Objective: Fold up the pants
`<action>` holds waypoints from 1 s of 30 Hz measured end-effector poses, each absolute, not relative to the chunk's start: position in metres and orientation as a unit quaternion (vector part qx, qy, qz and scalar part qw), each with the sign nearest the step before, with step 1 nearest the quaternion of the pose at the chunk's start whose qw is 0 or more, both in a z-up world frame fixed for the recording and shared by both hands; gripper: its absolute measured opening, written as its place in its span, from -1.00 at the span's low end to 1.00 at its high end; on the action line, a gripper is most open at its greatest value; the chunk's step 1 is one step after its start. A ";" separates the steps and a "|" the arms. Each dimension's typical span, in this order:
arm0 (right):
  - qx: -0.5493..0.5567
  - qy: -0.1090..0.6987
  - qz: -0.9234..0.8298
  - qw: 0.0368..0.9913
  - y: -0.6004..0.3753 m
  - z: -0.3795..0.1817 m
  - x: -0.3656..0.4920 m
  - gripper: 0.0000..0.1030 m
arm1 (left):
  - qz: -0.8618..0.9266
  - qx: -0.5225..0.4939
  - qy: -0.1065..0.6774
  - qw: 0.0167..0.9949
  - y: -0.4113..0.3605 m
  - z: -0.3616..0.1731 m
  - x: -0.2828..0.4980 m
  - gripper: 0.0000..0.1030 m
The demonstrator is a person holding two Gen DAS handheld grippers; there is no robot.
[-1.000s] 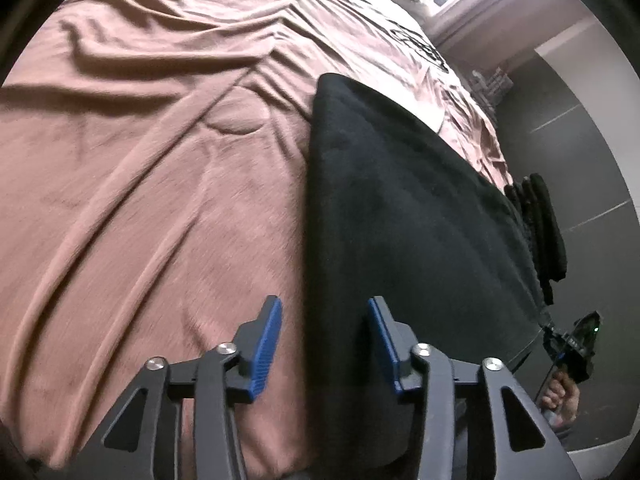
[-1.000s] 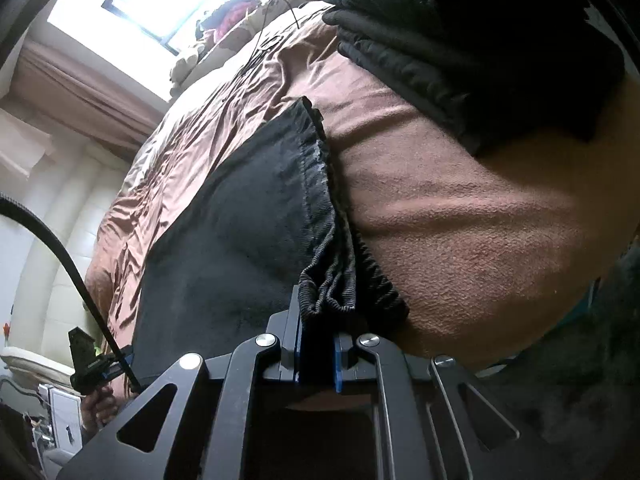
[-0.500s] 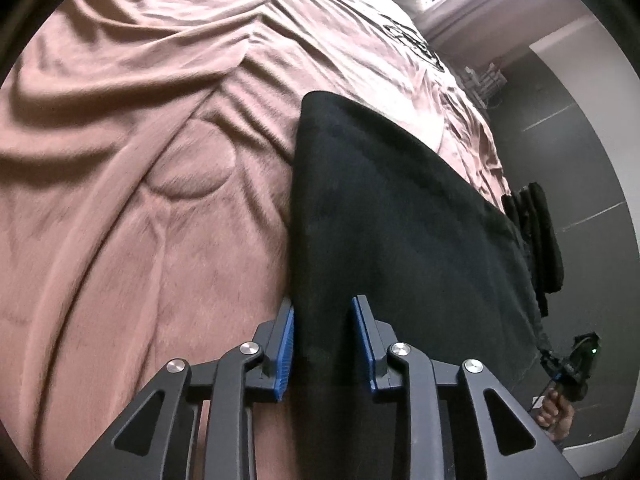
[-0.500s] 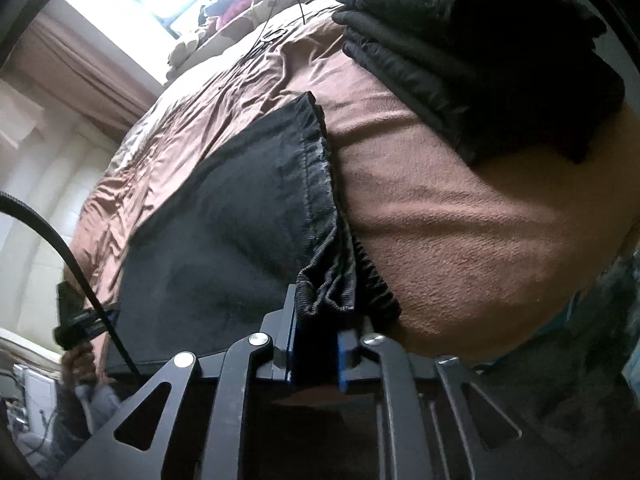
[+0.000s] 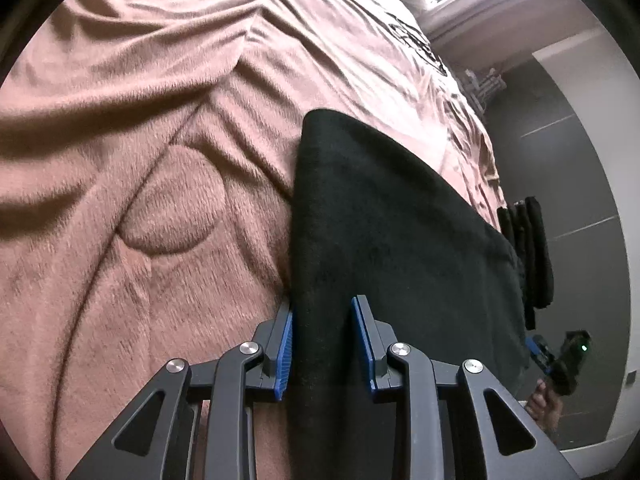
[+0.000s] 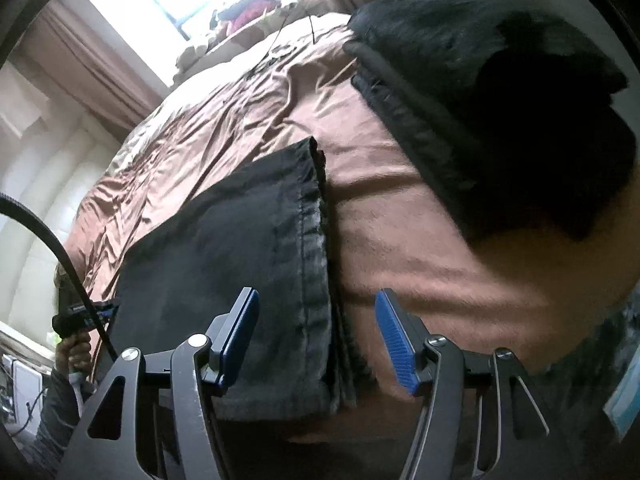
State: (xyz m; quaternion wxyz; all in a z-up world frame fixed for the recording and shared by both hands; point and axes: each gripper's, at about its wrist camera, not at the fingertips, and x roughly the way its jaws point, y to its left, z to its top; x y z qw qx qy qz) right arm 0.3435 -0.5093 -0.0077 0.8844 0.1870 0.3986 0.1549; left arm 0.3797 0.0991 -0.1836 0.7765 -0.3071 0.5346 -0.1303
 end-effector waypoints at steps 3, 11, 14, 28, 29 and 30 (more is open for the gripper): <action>0.179 0.417 0.163 0.876 -0.503 -0.011 0.363 0.14 | -0.145 -0.306 0.548 0.765 0.098 -0.186 0.373 -0.42; 0.163 0.460 0.212 0.846 -0.495 -0.022 0.406 0.14 | -0.175 -0.326 0.545 0.752 0.101 -0.193 0.367 -0.43; 0.187 0.469 0.236 0.830 -0.500 -0.032 0.419 0.14 | -0.174 -0.329 0.528 0.764 0.099 -0.193 0.366 -0.62; 0.202 0.456 0.263 0.826 -0.497 -0.035 0.427 -0.75 | -0.154 -0.289 0.467 0.822 0.101 -0.134 0.360 -0.84; 0.201 0.457 0.263 0.826 -0.494 -0.036 0.426 -0.75 | -0.153 -0.290 0.463 0.823 0.103 -0.130 0.360 -0.85; 0.202 0.459 0.261 0.825 -0.493 -0.037 0.425 -0.75 | -0.153 -0.293 0.461 0.824 0.106 -0.128 0.361 -0.85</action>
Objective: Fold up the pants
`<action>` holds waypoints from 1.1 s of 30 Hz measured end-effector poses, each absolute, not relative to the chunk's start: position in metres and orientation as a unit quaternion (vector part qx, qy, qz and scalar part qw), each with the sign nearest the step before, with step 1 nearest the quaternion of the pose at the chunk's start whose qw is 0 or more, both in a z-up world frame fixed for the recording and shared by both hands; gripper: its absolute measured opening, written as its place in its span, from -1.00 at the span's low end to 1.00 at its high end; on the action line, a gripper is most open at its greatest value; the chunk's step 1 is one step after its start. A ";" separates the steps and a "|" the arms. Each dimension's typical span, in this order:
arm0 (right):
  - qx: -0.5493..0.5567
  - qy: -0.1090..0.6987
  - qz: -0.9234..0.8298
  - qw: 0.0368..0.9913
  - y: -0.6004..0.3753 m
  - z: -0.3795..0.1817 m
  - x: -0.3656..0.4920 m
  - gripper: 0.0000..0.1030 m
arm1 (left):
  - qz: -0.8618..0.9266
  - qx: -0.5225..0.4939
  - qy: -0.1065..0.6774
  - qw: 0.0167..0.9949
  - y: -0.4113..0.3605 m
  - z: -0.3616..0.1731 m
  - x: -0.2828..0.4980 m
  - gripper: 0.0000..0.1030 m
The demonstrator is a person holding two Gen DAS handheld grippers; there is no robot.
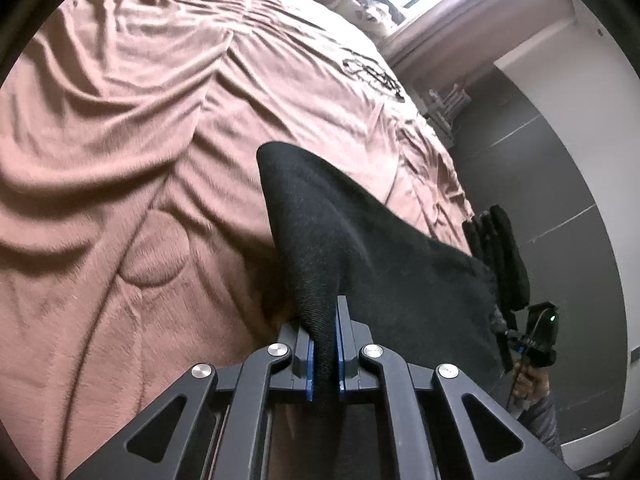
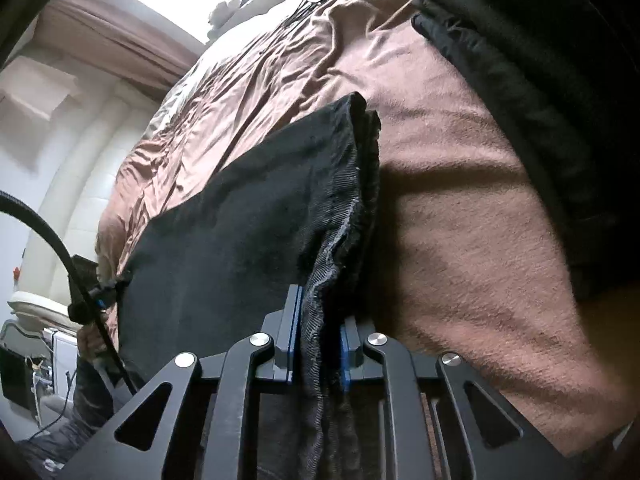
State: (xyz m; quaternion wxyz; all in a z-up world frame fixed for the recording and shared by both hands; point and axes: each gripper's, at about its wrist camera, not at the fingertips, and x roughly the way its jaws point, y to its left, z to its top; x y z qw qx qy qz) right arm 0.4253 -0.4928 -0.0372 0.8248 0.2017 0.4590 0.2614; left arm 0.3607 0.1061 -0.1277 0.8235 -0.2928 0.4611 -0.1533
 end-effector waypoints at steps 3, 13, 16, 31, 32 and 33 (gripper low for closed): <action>0.211 0.459 0.266 0.821 -0.487 -0.039 0.423 -0.75 | -0.148 -0.297 0.453 0.828 0.111 -0.119 0.366 -0.85; 0.196 0.466 0.297 0.810 -0.414 -0.040 0.438 -0.75 | -0.103 -0.313 0.447 0.831 0.184 -0.116 0.357 -0.85; 0.190 0.469 0.306 0.807 -0.387 -0.044 0.443 -0.75 | -0.093 -0.320 0.443 0.833 0.208 -0.117 0.350 -0.85; 0.152 0.494 0.342 0.785 -0.251 -0.050 0.491 -0.75 | -0.046 -0.360 0.425 0.829 0.326 -0.125 0.297 -0.85; 0.149 0.495 0.345 0.783 -0.244 -0.050 0.493 -0.75 | -0.044 -0.362 0.425 0.828 0.333 -0.126 0.293 -0.85; 0.144 0.497 0.348 0.782 -0.235 -0.050 0.496 -0.75 | -0.043 -0.363 0.425 0.828 0.338 -0.126 0.290 -0.85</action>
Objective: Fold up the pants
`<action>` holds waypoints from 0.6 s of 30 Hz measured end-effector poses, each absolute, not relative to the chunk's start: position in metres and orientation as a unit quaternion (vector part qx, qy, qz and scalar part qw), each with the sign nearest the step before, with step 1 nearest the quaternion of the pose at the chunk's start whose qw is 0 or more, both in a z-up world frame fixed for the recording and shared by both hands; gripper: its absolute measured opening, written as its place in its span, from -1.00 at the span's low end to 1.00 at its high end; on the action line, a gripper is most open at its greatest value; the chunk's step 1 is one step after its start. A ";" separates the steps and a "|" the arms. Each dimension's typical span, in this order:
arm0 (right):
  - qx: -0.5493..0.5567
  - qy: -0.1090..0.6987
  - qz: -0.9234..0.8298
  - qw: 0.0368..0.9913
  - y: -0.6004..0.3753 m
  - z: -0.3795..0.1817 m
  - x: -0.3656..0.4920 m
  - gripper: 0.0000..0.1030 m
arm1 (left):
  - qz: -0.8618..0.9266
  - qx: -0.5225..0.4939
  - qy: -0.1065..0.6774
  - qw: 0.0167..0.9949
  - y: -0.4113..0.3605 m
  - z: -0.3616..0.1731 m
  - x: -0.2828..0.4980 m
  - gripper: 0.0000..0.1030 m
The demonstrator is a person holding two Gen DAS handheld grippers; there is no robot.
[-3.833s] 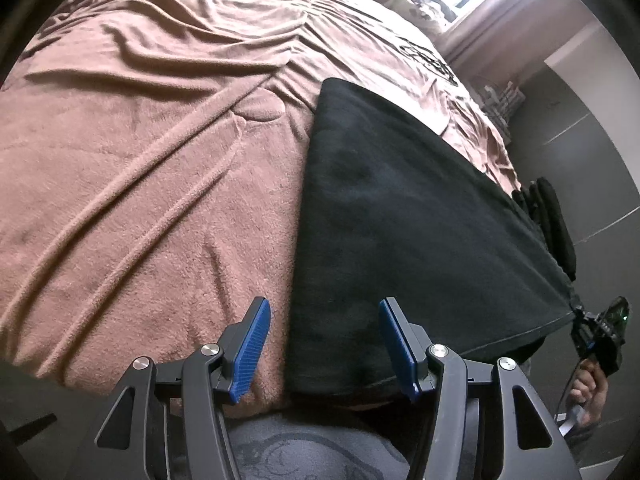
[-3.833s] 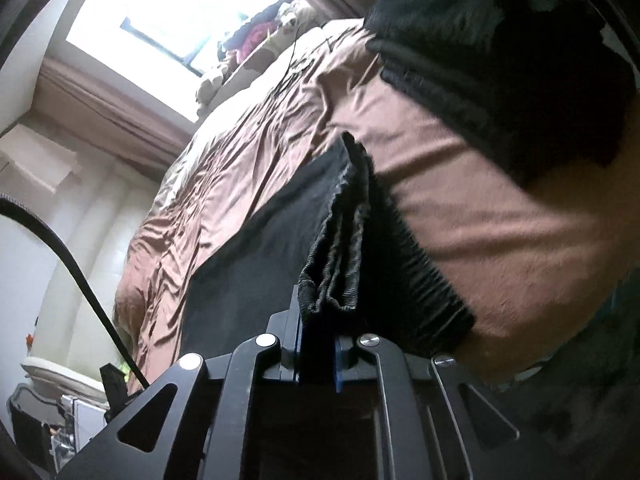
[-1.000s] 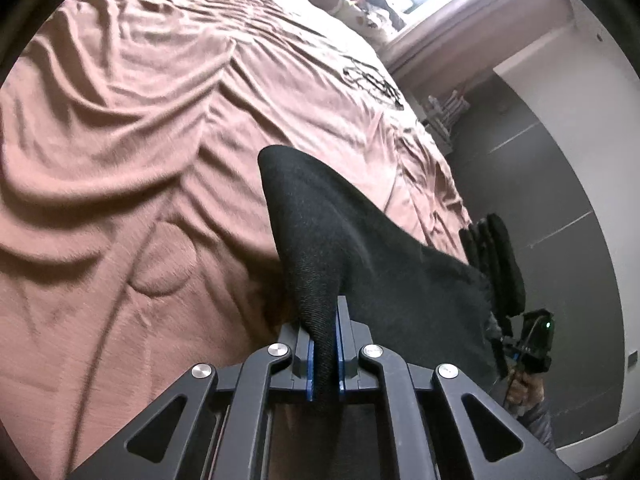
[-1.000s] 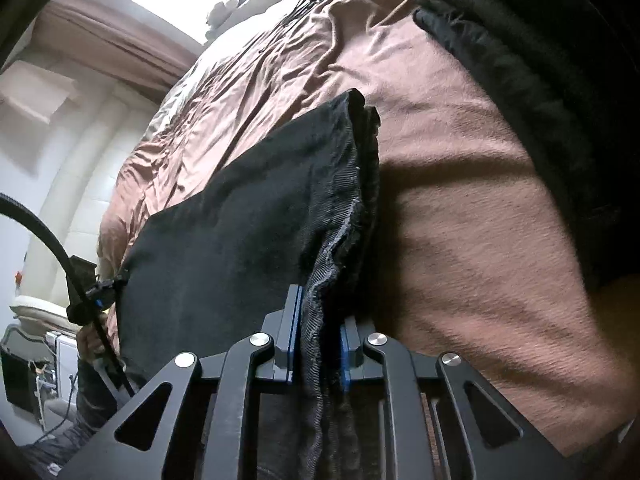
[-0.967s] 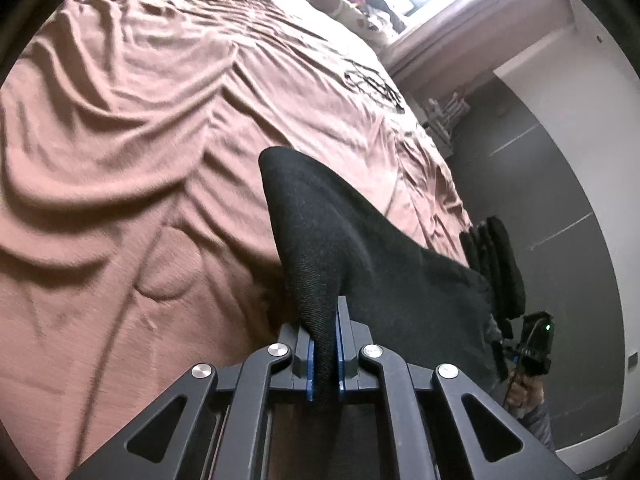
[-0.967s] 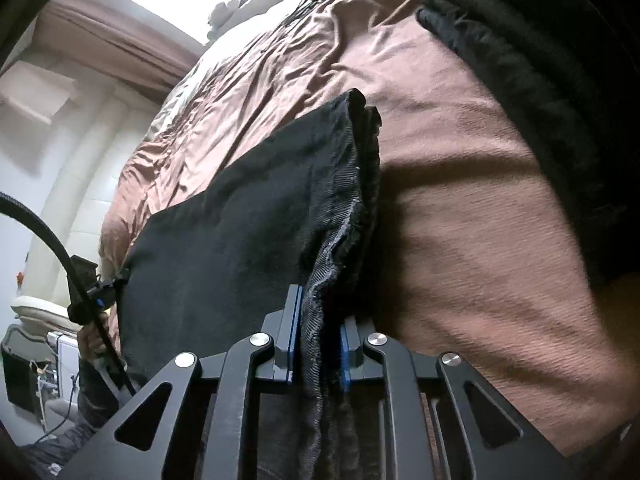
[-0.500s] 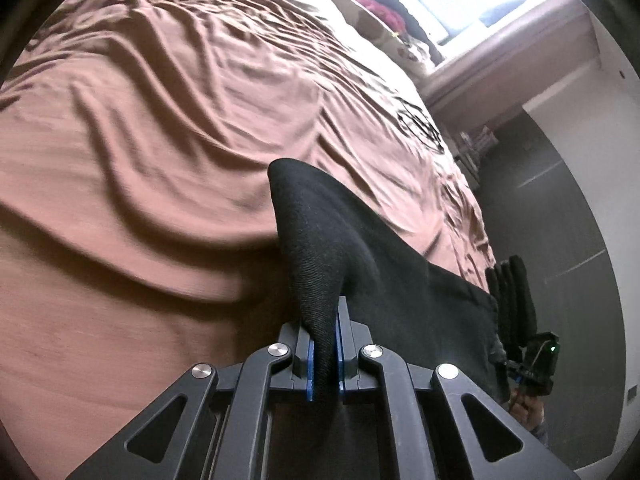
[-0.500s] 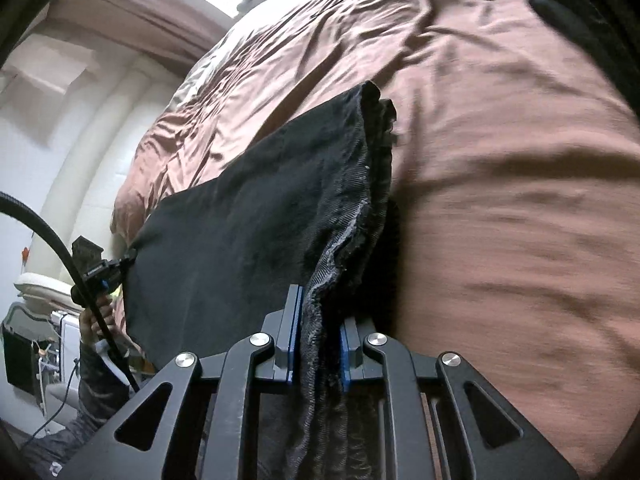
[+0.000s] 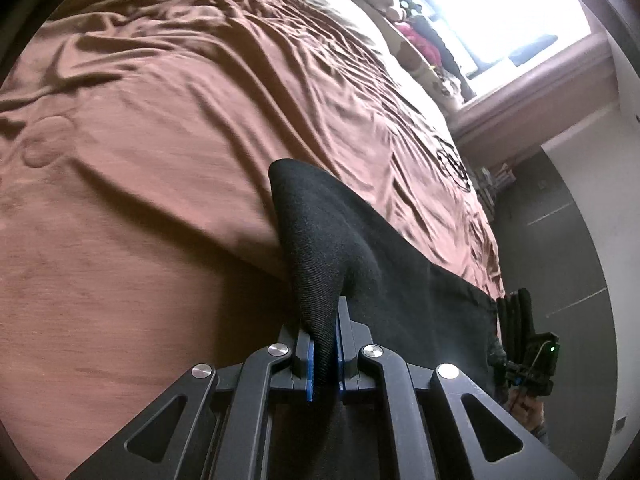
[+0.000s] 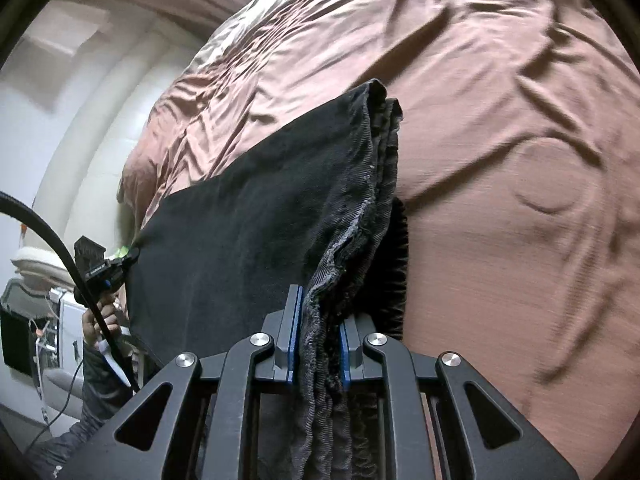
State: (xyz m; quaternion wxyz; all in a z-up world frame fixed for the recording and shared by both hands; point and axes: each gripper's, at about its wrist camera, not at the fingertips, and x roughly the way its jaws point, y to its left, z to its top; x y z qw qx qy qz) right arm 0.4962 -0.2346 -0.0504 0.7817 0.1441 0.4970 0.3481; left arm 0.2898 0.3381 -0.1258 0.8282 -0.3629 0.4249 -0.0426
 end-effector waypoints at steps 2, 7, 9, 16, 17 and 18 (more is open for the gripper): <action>0.135 0.500 0.353 0.779 -0.222 -0.050 0.500 -0.75 | -0.042 -0.367 0.424 0.827 0.347 -0.127 0.286 -0.85; 0.112 0.512 0.331 0.785 -0.204 -0.055 0.506 -0.69 | -0.043 -0.393 0.446 0.802 0.355 -0.151 0.283 -0.80; 0.112 0.517 0.312 0.789 -0.202 -0.055 0.506 -0.69 | -0.034 -0.395 0.452 0.799 0.355 -0.159 0.278 -0.77; 0.094 0.499 0.272 0.818 -0.203 -0.037 0.497 -0.68 | -0.035 -0.415 0.453 0.788 0.355 -0.167 0.244 -0.62; 0.092 0.493 0.266 0.823 -0.204 -0.033 0.495 -0.68 | -0.035 -0.418 0.453 0.787 0.355 -0.168 0.237 -0.61; 0.089 0.486 0.260 0.829 -0.206 -0.030 0.493 -0.68 | -0.035 -0.421 0.452 0.785 0.354 -0.167 0.234 -0.61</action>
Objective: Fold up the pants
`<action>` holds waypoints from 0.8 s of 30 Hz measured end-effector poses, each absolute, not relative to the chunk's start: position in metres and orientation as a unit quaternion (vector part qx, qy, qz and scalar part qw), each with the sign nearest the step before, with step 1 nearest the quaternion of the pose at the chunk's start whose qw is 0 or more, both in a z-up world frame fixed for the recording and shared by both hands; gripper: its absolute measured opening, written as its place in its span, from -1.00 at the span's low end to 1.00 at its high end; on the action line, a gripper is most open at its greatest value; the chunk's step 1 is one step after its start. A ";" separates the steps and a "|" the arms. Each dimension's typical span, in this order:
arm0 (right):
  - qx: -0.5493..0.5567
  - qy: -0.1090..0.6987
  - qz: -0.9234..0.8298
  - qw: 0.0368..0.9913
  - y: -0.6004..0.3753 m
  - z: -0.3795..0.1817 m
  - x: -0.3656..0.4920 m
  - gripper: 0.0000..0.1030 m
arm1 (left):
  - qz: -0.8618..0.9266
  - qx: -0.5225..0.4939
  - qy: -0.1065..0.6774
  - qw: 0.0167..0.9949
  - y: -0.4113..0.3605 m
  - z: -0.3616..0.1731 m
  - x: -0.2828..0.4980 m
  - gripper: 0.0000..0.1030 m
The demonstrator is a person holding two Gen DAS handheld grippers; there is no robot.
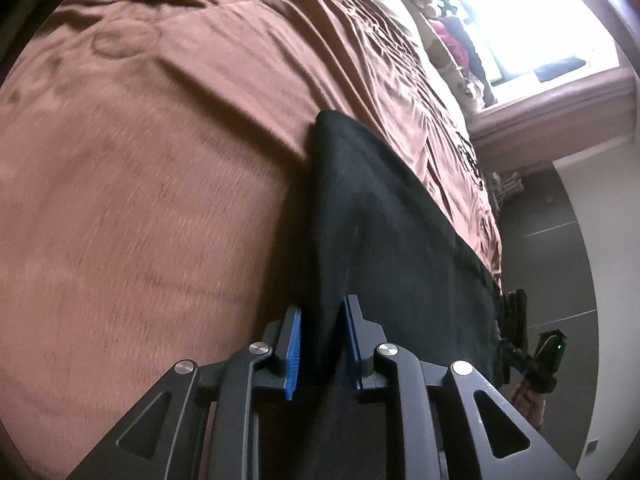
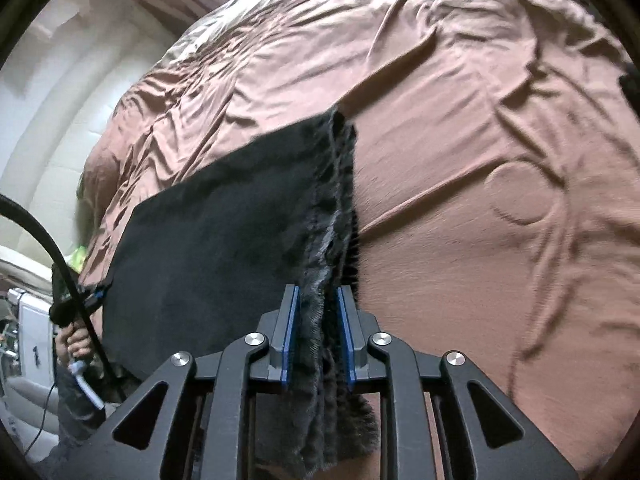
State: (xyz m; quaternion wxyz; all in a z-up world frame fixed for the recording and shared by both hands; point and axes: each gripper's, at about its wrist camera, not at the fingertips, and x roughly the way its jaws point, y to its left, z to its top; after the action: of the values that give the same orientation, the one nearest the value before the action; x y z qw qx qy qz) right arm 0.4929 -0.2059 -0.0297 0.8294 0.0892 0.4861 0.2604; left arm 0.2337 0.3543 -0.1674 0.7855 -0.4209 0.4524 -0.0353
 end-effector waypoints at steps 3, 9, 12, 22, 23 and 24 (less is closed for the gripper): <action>0.091 0.473 0.257 0.838 -0.198 -0.021 0.485 -0.68 | -0.039 -0.433 0.448 0.781 0.352 -0.170 0.216 -0.61; 0.074 0.450 0.276 0.846 -0.186 -0.008 0.461 -0.68 | -0.040 -0.466 0.434 0.770 0.345 -0.179 0.179 -0.50; 0.069 0.437 0.288 0.850 -0.184 0.000 0.443 -0.68 | -0.045 -0.494 0.423 0.759 0.342 -0.184 0.160 -0.49; 0.036 0.413 0.307 0.857 -0.153 0.009 0.407 -0.68 | -0.058 -0.553 0.370 0.744 0.337 -0.193 0.123 -0.37; 0.033 0.412 0.306 0.858 -0.151 0.010 0.404 -0.68 | -0.061 -0.552 0.370 0.745 0.333 -0.194 0.122 -0.36; 0.026 0.413 0.305 0.858 -0.146 0.010 0.401 -0.68 | -0.061 -0.549 0.371 0.747 0.329 -0.194 0.123 -0.36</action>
State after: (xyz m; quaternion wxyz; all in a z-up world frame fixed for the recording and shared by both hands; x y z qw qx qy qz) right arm 0.4014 -0.1462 0.0098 0.8577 0.0264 0.4128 0.3055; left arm 0.1227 0.3294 -0.1943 0.7466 -0.5491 0.3705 -0.0609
